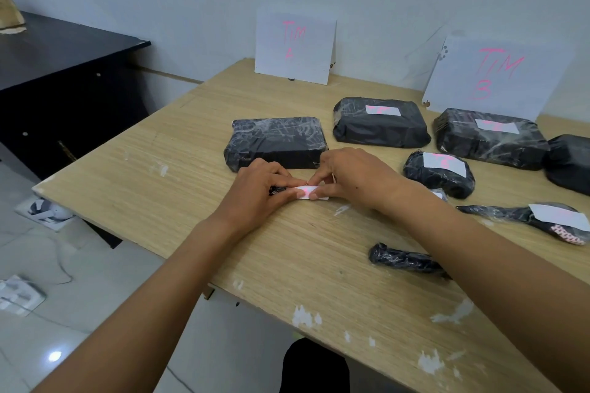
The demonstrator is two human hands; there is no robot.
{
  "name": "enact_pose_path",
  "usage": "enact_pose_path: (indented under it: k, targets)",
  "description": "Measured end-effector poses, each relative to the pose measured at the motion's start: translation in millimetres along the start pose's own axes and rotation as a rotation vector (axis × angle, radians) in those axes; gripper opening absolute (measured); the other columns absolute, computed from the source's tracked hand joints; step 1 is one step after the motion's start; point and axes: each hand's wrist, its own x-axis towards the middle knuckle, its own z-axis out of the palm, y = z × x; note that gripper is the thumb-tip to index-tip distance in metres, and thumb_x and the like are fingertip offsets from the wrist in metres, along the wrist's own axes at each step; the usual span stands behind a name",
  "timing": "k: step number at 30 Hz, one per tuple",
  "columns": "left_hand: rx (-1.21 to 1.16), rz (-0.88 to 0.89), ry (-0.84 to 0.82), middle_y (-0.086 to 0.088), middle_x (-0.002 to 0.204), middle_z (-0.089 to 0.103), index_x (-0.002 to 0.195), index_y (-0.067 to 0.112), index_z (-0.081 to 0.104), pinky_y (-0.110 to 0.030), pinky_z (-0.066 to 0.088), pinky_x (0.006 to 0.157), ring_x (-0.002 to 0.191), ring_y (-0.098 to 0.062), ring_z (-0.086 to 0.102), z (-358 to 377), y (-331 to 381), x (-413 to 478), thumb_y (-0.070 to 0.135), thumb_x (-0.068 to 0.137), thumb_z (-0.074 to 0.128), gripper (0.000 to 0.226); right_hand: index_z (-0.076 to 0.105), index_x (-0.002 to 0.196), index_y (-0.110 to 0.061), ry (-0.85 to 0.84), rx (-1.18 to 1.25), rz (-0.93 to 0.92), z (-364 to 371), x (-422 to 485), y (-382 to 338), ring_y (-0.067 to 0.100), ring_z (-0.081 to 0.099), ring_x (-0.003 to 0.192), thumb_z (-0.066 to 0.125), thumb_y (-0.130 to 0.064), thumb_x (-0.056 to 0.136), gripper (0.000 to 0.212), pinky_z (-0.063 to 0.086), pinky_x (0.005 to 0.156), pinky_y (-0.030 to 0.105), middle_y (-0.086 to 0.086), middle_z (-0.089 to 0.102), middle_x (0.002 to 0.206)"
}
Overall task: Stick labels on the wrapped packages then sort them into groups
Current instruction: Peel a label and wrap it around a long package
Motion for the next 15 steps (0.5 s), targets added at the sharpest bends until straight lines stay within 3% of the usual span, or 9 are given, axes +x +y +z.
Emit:
enact_pose_path:
  k: [8,12,15]
  targets:
    - [0.000,-0.005,-0.092,0.010,0.099,0.060,0.119,0.029,0.065,-0.028,0.036,0.082,0.094,-0.009,0.045,-4.9,-4.1,-2.0,0.032,0.087,0.065,0.032,0.066,0.113,-0.033,-0.119,-0.048,-0.043,-7.2,-3.4,-1.0,0.010,0.048,0.083,0.062,-0.034,0.088,0.025,0.040,0.071,0.026,-0.012,0.043,0.088]
    - [0.033,-0.007,-0.040,0.010,0.095,0.057,0.118,0.035,0.064,-0.028,0.028,0.079,0.091,-0.010,0.045,0.8,-0.2,-4.4,0.034,0.090,0.061,0.029,0.061,0.113,-0.028,-0.084,-0.142,-0.048,-2.2,-6.4,-5.8,0.015,0.049,0.098,0.055,-0.032,0.090,0.024,0.042,0.074,0.029,-0.005,0.051,0.101]
    - [0.079,-0.006,0.014,0.011,0.088,0.057,0.111,0.033,0.068,-0.031,0.035,0.076,0.086,-0.010,0.046,3.3,3.5,-2.6,0.046,0.086,0.061,0.028,0.059,0.118,-0.027,-0.071,-0.156,-0.059,-1.4,-9.0,-8.5,0.014,0.050,0.103,0.051,-0.039,0.093,0.029,0.046,0.081,0.031,-0.006,0.056,0.108]
